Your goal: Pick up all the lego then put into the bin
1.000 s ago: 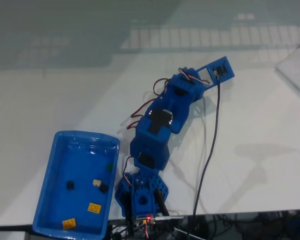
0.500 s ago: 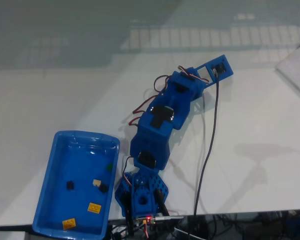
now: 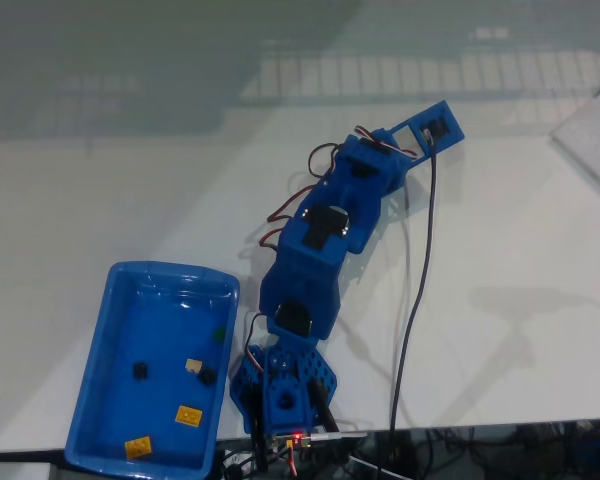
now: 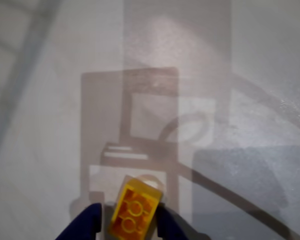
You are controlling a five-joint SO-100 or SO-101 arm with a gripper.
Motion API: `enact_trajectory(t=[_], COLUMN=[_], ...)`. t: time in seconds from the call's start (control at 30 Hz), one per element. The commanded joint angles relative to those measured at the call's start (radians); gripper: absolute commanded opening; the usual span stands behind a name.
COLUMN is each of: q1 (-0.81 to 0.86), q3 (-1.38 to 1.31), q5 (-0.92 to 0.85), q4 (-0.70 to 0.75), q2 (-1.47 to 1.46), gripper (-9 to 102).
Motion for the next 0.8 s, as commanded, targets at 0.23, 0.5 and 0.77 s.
enact_trajectory(t=[0.23, 0.5, 0.77], q1=[-0.017, -0.020, -0.032], q3=[-0.054, -0.055, -0.041], q5=[-0.029, -0.037, -0.034], q4=[0.028, 0.029, 0.038], q2=[-0.012, -0.012, 0.055], gripper=[6, 1, 0])
